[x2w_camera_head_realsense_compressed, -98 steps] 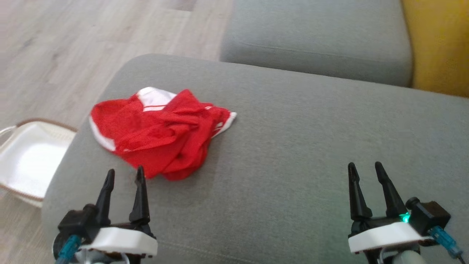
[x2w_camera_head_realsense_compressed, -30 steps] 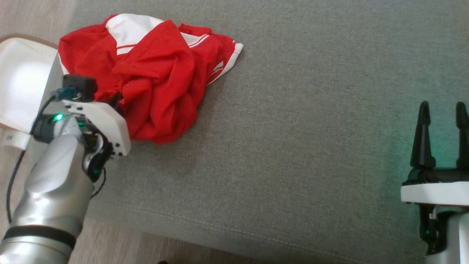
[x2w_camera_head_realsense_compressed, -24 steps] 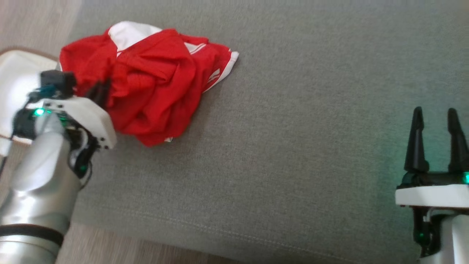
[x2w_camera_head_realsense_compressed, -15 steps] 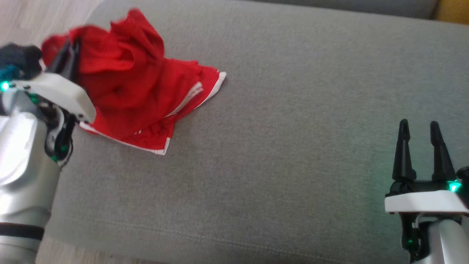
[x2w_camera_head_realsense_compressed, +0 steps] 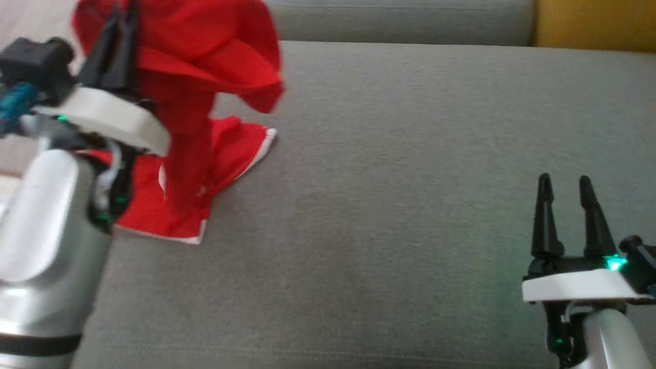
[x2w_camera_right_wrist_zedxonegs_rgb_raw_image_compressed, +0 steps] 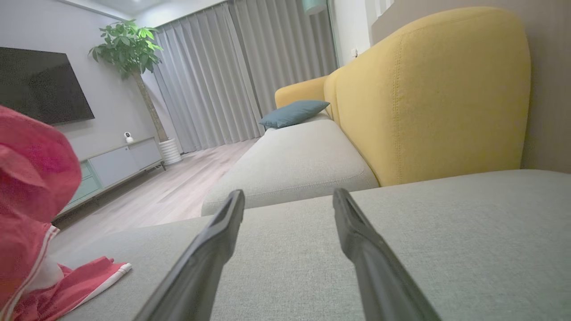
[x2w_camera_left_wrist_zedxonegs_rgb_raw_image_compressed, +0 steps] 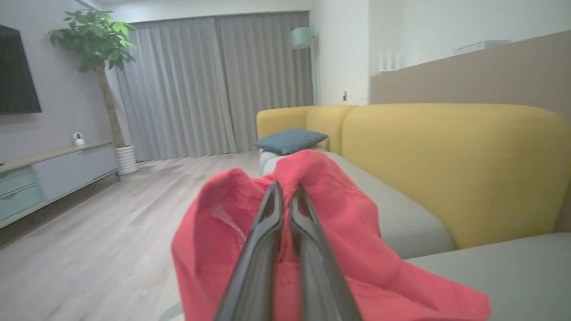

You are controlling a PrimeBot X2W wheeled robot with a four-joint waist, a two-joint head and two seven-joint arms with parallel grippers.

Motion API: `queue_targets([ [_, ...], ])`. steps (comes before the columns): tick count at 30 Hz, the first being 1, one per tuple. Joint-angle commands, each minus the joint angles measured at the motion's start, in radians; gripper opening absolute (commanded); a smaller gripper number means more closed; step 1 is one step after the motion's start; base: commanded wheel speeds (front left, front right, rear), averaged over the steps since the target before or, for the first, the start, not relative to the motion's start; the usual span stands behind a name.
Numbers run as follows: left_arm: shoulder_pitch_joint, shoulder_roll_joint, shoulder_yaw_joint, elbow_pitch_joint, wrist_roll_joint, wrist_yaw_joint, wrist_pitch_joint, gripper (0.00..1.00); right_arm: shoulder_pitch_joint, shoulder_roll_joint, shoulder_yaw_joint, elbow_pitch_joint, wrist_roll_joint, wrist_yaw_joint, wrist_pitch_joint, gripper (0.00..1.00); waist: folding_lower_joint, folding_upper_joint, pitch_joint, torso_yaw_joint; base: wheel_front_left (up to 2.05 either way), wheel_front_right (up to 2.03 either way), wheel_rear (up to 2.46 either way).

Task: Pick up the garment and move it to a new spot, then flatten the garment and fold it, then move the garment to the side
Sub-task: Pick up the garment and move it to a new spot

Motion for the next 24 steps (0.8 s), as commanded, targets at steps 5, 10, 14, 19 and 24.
queue_targets([
  [5, -0.067, -0.063, -0.025, -0.117, 0.018, 0.038, 0.042, 0.0, -0.054, -0.008, 0.06, -0.059, 0.023, 0.004, -0.01, 1.0, 0.0, -0.0001, 0.004, -0.113, 0.0, 0.0, 0.0],
  [10, -0.095, -0.151, -0.088, -0.095, 0.046, 0.071, 0.042, 0.0, -0.082, -0.008, 0.087, -0.083, 0.037, 0.004, -0.01, 1.0, 0.0, -0.0001, 0.025, -0.214, 0.0, 0.0, 0.0],
  [14, -0.108, -0.211, -0.14, -0.005, 0.085, 0.099, 0.019, 0.0, -0.104, -0.008, 0.101, -0.102, 0.055, 0.004, -0.01, 1.0, 0.0, -0.0001, 0.05, -0.297, 0.0, 0.0, 0.0],
  [19, -0.104, -0.268, -0.192, 0.132, 0.111, 0.113, -0.016, 0.0, -0.12, -0.008, 0.113, -0.115, 0.073, 0.004, -0.01, 1.0, 0.0, -0.0001, 0.074, -0.362, 0.0, 0.0, 0.0],
  [24, -0.081, -0.326, -0.271, 0.284, 0.095, 0.089, -0.055, 1.0, -0.125, -0.008, 0.116, -0.122, 0.085, 0.004, -0.01, 1.0, 0.0, -0.0001, 0.092, -0.398, 0.0, 0.0, 0.0],
])
